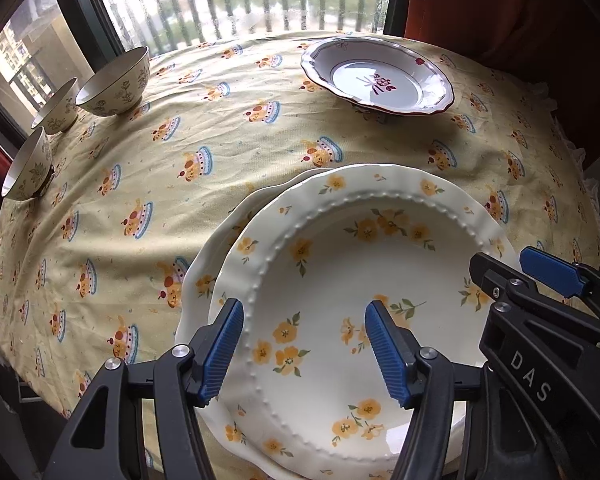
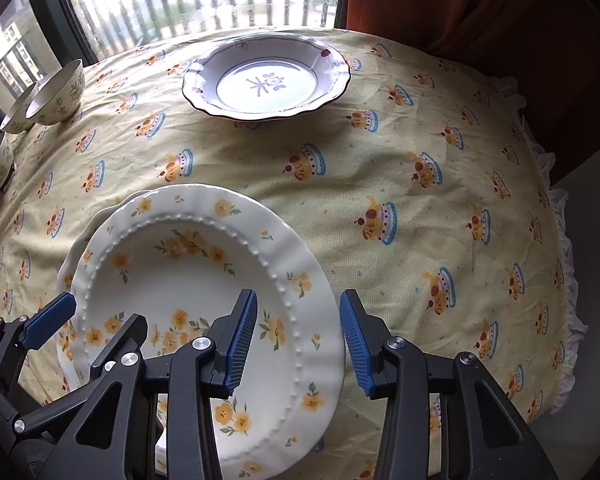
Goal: Organize plates and bowls
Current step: 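Lower the deep plate onto the flat flower plate with both grippers, then open both grippers and withdraw from the stacked plates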
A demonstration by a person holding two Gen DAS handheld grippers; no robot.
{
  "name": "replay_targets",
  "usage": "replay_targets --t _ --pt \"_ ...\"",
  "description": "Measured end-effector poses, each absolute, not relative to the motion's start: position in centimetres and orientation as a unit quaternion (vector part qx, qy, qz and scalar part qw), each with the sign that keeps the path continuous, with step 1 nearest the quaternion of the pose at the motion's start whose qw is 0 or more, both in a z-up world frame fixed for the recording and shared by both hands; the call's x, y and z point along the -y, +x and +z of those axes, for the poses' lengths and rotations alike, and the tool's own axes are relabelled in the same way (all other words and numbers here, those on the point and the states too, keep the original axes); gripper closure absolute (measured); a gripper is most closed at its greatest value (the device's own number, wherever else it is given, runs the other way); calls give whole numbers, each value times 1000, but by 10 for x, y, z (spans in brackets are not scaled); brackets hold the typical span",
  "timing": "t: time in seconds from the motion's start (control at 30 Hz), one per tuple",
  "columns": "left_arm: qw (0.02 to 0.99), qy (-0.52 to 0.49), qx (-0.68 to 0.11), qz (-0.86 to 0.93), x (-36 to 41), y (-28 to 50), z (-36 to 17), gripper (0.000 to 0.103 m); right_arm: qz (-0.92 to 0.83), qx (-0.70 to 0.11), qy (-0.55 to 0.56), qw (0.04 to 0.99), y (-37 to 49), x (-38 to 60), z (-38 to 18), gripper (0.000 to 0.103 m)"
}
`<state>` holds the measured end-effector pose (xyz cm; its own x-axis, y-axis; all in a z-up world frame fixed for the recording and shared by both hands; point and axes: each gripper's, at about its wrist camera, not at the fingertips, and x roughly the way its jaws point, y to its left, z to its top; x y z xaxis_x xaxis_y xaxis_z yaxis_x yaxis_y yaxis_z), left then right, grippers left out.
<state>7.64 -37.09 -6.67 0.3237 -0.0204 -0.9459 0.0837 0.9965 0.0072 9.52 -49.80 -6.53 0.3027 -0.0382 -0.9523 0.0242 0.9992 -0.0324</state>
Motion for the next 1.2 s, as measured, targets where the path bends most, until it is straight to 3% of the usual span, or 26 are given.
replay_targets --t 0.57,0.93,1.2 --pt "812 25 -582 -40 343 78 -55 33 -22 -589 34 807 93 483 -68 56" --pt "842 37 -531 -86 319 95 -5 17 -36 -533 55 844 89 454 -5 30" --pt "862 49 -492 -112 318 124 22 16 -61 -493 68 865 105 447 29 28"
